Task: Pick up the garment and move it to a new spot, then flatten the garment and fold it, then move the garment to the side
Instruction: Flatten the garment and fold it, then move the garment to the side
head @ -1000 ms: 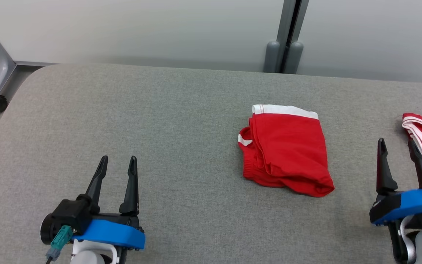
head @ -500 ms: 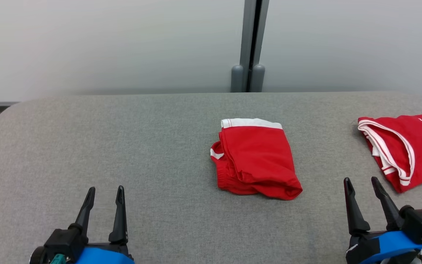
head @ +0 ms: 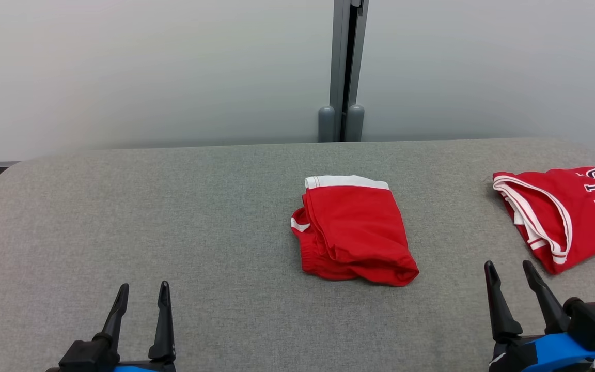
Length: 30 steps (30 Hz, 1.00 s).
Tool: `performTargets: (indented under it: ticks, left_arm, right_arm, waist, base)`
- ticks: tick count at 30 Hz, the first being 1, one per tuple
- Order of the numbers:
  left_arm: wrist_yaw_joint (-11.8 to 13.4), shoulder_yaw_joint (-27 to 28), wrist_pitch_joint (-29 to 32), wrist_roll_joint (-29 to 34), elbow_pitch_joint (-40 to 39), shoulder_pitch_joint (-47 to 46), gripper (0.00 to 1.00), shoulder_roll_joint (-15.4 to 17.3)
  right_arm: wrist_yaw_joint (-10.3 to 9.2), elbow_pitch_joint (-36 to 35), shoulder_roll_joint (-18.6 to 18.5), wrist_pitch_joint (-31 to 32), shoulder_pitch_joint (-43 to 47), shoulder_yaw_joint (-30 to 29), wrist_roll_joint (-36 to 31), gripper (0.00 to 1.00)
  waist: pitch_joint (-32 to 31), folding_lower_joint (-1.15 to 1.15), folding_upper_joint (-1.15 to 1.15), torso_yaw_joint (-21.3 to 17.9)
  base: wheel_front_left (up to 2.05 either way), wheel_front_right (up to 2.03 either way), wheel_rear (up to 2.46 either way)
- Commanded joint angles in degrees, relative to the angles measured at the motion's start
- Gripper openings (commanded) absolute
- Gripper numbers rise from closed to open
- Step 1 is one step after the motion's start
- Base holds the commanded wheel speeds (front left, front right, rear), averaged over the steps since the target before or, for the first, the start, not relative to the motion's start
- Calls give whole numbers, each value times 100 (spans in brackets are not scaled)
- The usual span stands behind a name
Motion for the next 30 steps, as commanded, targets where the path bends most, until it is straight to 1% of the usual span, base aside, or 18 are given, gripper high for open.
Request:
performTargets:
  ticks: [1, 7, 16, 22, 23, 24, 25, 30]
  left_arm:
    - [25, 16, -23, 11, -17, 23, 100, 30]
    - [42, -13, -23, -2, -33, 27, 100, 17]
    - [65, -23, -23, -18, -68, 13, 100, 41]
    - [82, -18, -23, -35, -100, -2, 100, 49]
    - [78, -40, -23, -30, -107, -34, 100, 52]
    - [75, -54, -23, -27, -116, -62, 100, 52]
    - [75, -54, -23, -27, -116, -62, 100, 52]
    - [43, -187, -22, 17, -195, -258, 100, 57]
  right_arm:
    - [1, 4, -17, 23, 71, 34, 99, 100]
    - [1, 69, -17, 40, 46, 119, 105, 100]
    - [1, 27, -17, 65, 64, 68, 95, 100]
    - [2, 143, -16, 400, -393, 81, 163, 100]
    - [2, 297, -16, 833, -704, 161, 274, 100]
    - [1, 400, -11, 1112, -866, 196, 305, 100]
    - [1, 400, -11, 1112, -866, 196, 305, 100]
    - [2, 980, -16, 2269, -1976, -77, 351, 100]
  waist:
    - [5, 0, 0, 14]
    - [26, 0, 0, 42]
    - [48, 0, 0, 94]
    - [89, 0, 0, 96]
    - [146, 0, 0, 103]
    - [180, 0, 0, 114]
    - [180, 0, 0, 114]
    - [468, 0, 0, 328]
  base:
    - [0, 0, 0]
    - [0, 0, 0]
    - [0, 0, 0]
    - [0, 0, 0]
    - [0, 0, 0]
    - [0, 0, 0]
    - [0, 0, 0]
    - [0, 0, 0]
